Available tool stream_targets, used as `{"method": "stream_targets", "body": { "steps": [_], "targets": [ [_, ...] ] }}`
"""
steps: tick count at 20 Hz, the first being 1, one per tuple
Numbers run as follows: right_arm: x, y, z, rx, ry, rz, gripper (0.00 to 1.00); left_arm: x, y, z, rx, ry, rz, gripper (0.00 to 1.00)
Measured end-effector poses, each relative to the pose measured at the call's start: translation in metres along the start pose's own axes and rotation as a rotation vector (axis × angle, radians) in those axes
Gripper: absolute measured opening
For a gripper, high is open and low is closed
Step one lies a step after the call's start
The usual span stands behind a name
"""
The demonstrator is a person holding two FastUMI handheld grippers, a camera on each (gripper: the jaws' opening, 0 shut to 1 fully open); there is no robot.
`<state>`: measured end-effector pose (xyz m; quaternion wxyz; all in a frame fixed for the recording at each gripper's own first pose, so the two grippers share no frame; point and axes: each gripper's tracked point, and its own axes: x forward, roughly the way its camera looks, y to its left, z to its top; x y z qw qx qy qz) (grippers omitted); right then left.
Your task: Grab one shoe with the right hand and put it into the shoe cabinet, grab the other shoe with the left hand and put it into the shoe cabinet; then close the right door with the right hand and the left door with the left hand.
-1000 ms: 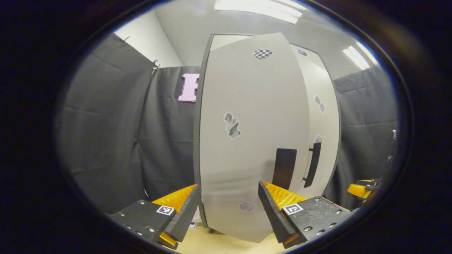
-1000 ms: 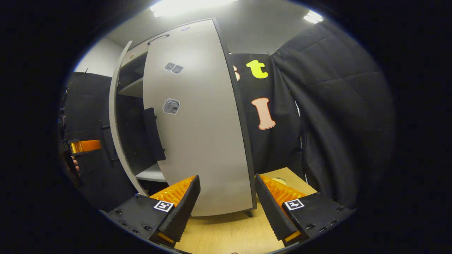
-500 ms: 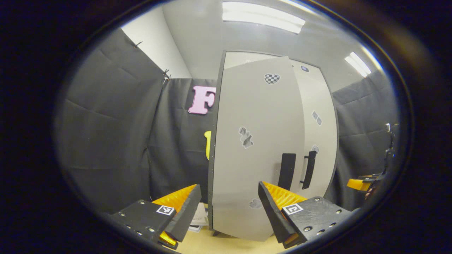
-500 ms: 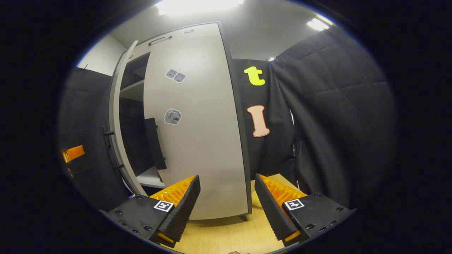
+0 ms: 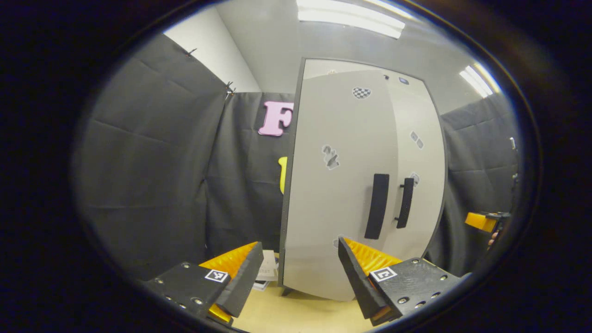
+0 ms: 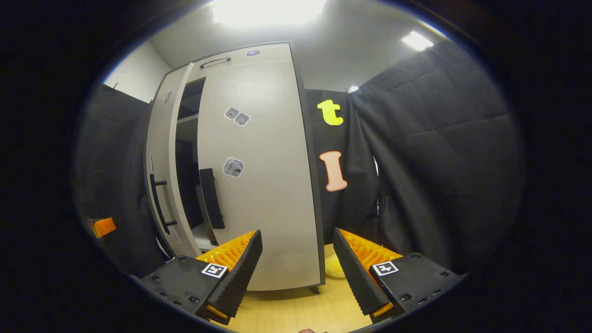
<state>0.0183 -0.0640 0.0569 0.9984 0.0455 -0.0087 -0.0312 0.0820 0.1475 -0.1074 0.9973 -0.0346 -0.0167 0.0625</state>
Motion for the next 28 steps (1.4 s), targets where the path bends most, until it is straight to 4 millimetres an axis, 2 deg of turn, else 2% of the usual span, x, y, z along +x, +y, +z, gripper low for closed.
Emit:
{"method": "stream_targets", "body": {
  "steps": [1,2,4,5,6,9,10,11,12,17,24,28],
  "targets": [
    [-0.001,0.0,-0.003,0.001,0.01,0.001,0.98,0.0,0.0,-0.003,0.001,0.005,0.002,1.0],
    [-0.002,-0.001,-0.006,0.005,0.017,0.001,0.98,-0.001,0.002,-0.006,0.004,0.014,0.007,0.94],
    [-0.003,-0.002,-0.008,0.011,0.023,0.0,0.98,-0.002,0.002,-0.01,0.006,0.027,0.014,0.94],
    [-0.002,-0.002,-0.008,0.013,0.025,0.0,0.98,-0.002,0.003,-0.01,0.003,0.028,0.014,1.0],
    [-0.002,-0.003,-0.009,0.013,0.027,0.0,0.98,-0.001,0.003,-0.011,-0.001,0.03,0.012,0.94],
    [0.0,-0.004,-0.011,0.005,0.025,-0.004,0.98,0.001,0.005,-0.012,0.003,0.027,0.017,0.95],
    [0.001,-0.004,-0.012,0.002,0.027,-0.005,0.98,0.001,0.006,-0.012,0.009,0.026,0.02,0.97],
    [0.002,-0.004,-0.013,0.001,0.026,-0.009,0.98,0.001,0.004,-0.013,0.017,0.024,0.022,0.95],
    [0.002,-0.004,-0.014,0.004,0.03,-0.011,1.0,0.0,0.004,-0.015,0.026,0.025,0.024,1.0],
    [0.005,0.003,-0.025,0.007,0.045,-0.003,0.98,0.003,0.006,-0.031,0.037,0.044,0.02,1.0],
    [0.011,0.007,-0.042,-0.019,0.065,0.01,0.98,0.006,0.003,-0.028,0.049,-0.007,0.003,0.97],
    [0.013,0.011,-0.056,-0.027,0.06,0.011,0.98,0.011,-0.002,-0.039,0.065,0.0,-0.046,0.95]
  ]
}}
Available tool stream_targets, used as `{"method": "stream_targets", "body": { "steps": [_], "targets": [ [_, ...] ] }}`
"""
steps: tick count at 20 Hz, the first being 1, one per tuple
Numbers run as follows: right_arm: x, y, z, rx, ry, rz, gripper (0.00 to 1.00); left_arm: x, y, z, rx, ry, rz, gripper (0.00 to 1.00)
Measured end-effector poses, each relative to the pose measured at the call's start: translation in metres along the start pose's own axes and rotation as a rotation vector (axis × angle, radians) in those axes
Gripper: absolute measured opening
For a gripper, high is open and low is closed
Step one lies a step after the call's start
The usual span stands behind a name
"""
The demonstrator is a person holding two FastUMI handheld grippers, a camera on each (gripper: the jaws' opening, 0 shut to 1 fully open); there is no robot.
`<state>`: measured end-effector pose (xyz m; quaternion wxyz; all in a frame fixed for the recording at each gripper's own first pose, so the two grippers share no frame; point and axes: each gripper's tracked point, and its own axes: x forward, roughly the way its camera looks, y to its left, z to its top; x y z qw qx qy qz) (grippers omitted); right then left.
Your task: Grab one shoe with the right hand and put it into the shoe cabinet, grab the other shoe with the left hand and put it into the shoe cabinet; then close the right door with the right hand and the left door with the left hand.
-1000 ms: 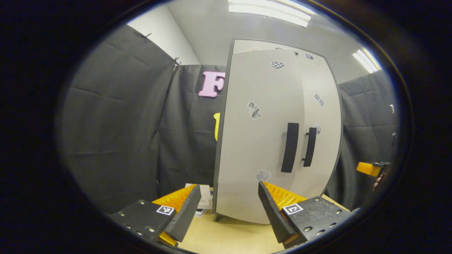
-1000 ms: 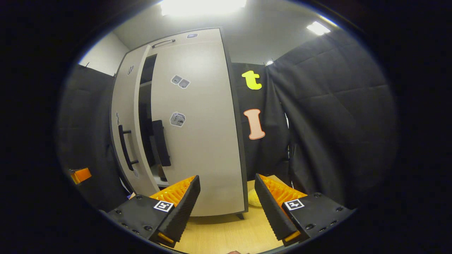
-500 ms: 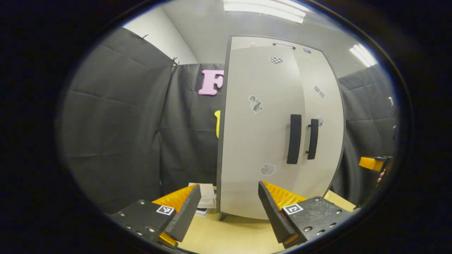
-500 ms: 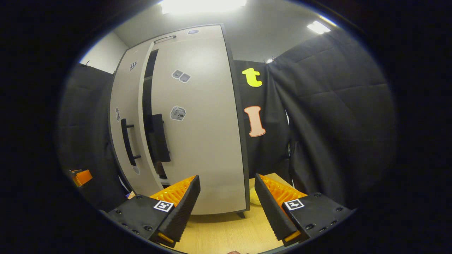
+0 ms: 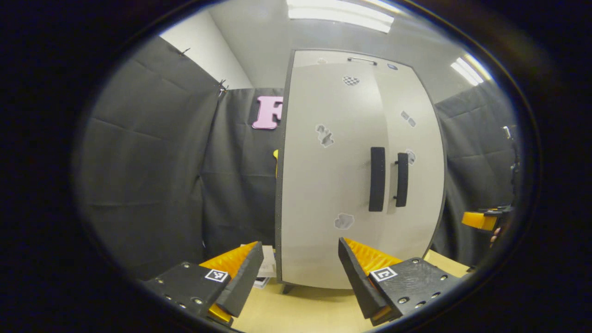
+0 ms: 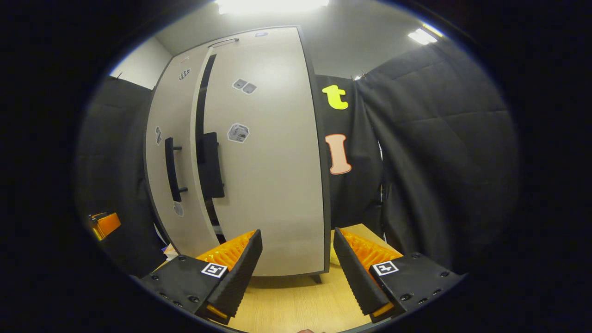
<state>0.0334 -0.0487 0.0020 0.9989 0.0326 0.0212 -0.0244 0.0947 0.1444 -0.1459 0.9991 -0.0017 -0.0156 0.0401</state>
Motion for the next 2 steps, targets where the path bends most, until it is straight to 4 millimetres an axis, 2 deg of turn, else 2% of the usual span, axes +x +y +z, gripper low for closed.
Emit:
{"method": "stream_targets", "body": {
  "steps": [2],
  "targets": [
    [0.0036,0.0008,-0.0091,-0.012,-0.001,-0.005,0.98,0.0079,-0.0076,-0.0059,0.014,0.005,-0.018,0.95]
  ]
}}
